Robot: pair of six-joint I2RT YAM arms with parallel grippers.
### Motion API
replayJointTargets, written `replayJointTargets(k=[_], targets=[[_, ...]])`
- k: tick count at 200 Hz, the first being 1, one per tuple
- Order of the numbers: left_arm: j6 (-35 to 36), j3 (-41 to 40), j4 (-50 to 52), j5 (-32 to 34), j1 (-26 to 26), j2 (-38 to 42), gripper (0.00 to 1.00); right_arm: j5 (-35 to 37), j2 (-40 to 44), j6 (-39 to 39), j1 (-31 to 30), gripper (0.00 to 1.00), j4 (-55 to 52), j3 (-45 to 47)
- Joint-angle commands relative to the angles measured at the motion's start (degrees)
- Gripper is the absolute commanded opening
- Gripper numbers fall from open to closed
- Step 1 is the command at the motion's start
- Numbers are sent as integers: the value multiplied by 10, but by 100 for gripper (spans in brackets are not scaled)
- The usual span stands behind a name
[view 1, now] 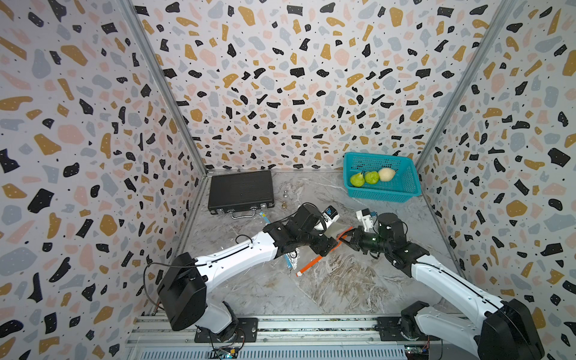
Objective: Open the zip-top bag and take out the pear
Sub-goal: Open the zipper of the food storage bag at the center of the board.
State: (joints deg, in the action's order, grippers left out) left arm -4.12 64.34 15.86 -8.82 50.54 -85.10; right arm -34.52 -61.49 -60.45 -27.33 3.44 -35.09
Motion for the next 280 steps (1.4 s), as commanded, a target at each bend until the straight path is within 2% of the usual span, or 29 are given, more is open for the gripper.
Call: replayJointTargets(k=[1, 107, 133, 162, 173, 208, 251, 280], targets=[[3, 18, 3, 22, 3, -10, 80, -5, 16, 3, 0, 0, 9, -2], [-13, 43, 21, 148, 4, -49, 76, -26, 27, 0, 0, 0, 17, 4], [-16, 36, 23, 193, 5, -43, 72, -34, 30, 2, 0, 0, 18, 6], [-11, 35, 24, 210, 5, -44, 68, -44, 29, -3, 0, 0, 32, 9], [-4, 34, 23, 215, 5, -48, 63, -55, 27, -5, 0, 0, 39, 10], [18, 30, 28, 226, 3, -51, 35, -88, 30, 21, -1, 0, 22, 9], [31, 17, 37, 187, -22, -25, 28, -79, 8, 137, 1, 0, -122, -32], [14, -8, 21, 141, -67, 6, 10, -68, -48, 197, 4, 1, -155, -86]])
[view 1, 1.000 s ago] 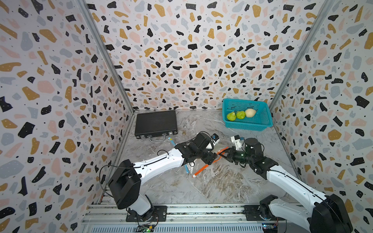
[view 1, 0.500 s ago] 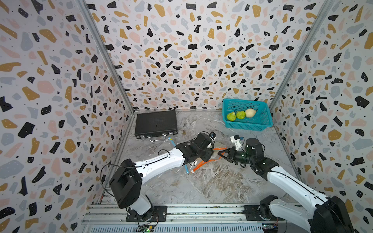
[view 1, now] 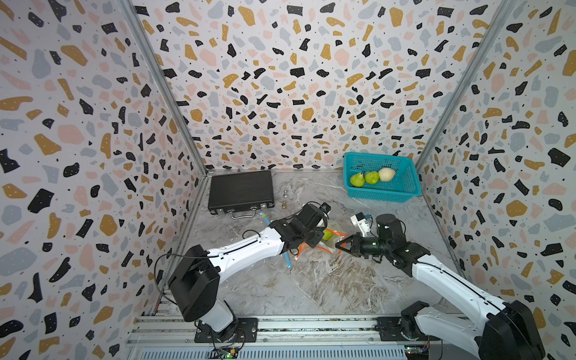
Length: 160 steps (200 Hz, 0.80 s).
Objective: Open the zip-top bag and take out the pear
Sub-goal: Open the zipper of the food storage bag at the center of the board.
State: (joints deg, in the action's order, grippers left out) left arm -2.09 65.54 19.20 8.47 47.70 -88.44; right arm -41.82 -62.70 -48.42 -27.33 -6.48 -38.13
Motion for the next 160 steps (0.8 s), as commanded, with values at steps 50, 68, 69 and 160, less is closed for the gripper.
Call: replayJointTargets(k=[50, 68, 69, 160], targets=[[20, 11, 18, -51, -108, 62, 6, -130, -221, 91, 5, 6, 28, -216], [32, 30, 39, -48, -128, 75, 6, -183, -275, 86, 4, 12, 36, -283], [34, 31, 40, -48, -129, 77, 6, -185, -277, 86, 4, 12, 46, -285], [-87, -49, -31, -92, -109, 78, 5, -8, -52, 64, 94, 58, -39, -119]])
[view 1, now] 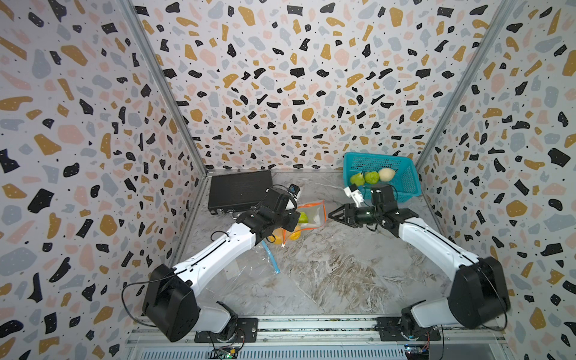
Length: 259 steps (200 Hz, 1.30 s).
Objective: Open the zip-top bag and take out the pear
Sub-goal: Open the zipper of the food storage bag at the center of the board.
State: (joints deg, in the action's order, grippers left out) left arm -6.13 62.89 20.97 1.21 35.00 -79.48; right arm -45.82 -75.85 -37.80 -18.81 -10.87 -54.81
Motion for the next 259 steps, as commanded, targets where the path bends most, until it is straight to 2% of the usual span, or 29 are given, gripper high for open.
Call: replayJointTargets(k=[1, 20, 43, 81, 105, 131, 153, 204, 234, 259], targets=[[-48, -22, -50, -19, 19, -13, 5, 30, 82, -44, 9, 58, 6, 50], [-59, -25, -57, -14, 36, -33, 4, 2, 125, -75, 3, 57, 21, 71], [-77, -37, -73, -11, 46, -33, 4, 11, 158, -125, -47, 53, 52, 85], [-83, -28, -70, -12, 61, -35, 4, 79, 149, -212, -120, 22, 115, 83], [-89, -28, -73, -18, 65, -36, 4, 136, 117, -215, -156, 11, 113, 70], [-91, -30, -73, -17, 67, -32, 5, 179, 88, -228, -163, 3, 137, 81], [-92, -34, -75, -20, 68, -30, 5, 192, 68, -250, -166, 0, 186, 89], [-101, -40, -86, -22, 73, -25, 5, 215, 11, -250, -176, 0, 167, 52], [-105, -42, -92, -22, 76, -26, 5, 215, -25, -282, -179, 0, 211, 62], [-107, -45, -97, -21, 78, -26, 5, 219, -38, -264, -184, 0, 186, 55]])
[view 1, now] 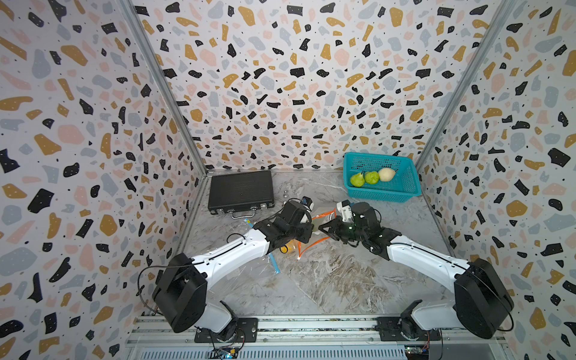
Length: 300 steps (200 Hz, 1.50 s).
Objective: Open the zip-top bag and take out the pear
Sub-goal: Open the zipper of the food storage bag at the center of the board.
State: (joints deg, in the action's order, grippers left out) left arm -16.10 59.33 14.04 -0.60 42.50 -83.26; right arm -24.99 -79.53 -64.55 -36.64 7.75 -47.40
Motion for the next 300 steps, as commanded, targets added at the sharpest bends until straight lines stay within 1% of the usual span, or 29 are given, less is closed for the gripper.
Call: replayJointTargets(k=[1, 14, 32, 44, 77, 95, 109, 132, 159, 163, 174, 196, 220, 232, 250, 260, 264, 272, 300], targets=[[-8, -11, -28, -3, 3, 11, 5, 11, -1, 5, -5, 0, -2, -19], [-11, -12, -31, 1, 4, 16, 4, 12, -12, 18, -6, 0, -18, -13], [-17, -15, -32, 0, 4, 26, 5, 3, -32, 13, -6, 0, 6, 15], [-21, -12, -32, -7, 5, 31, 5, -2, -37, 23, -6, 0, 3, 24], [-35, -11, -32, -20, 23, 38, 5, 27, -19, 91, -6, 0, -93, 23], [-44, -10, -51, -19, 40, 33, 5, 42, -6, 109, -6, 0, -129, 28], [-49, -9, -54, -12, 52, 31, 5, 53, 16, 115, -6, 0, -135, 36], [-54, -6, -55, 1, 67, 24, 5, 34, 70, 101, -6, 0, -85, 56], [-62, -8, -58, 12, 77, 12, 5, 7, 131, 81, -6, 8, -97, 48], [-63, -10, -61, 14, 78, 12, 5, 5, 137, 82, -6, 9, -121, 44], [-68, -12, -68, 15, 79, 10, 5, 0, 151, 80, -6, 10, -147, 36], [-73, -11, -74, 20, 84, 6, 5, 0, 164, 55, -8, 10, -164, 43], [-78, -12, -84, 21, 88, 3, 5, 38, 180, 33, -13, 8, -148, 71], [-83, -13, -88, 18, 92, 1, 5, 54, 176, 28, -13, 9, -138, 71], [-91, -10, -92, 15, 99, 8, 5, 82, 144, 31, -14, 10, -131, 61], [-94, -8, -96, 17, 105, 16, 5, 75, 114, 26, -14, 10, -98, 59], [-102, -5, -87, 38, 108, 19, 4, 75, 103, 26, -14, 10, -84, 56], [-98, -3, -69, 53, 110, 28, 4, 76, 87, 28, -14, 10, -78, 51], [-106, -41, -77, 63, 110, 71, 4, 75, 65, 40, -10, 13, -52, 62]])
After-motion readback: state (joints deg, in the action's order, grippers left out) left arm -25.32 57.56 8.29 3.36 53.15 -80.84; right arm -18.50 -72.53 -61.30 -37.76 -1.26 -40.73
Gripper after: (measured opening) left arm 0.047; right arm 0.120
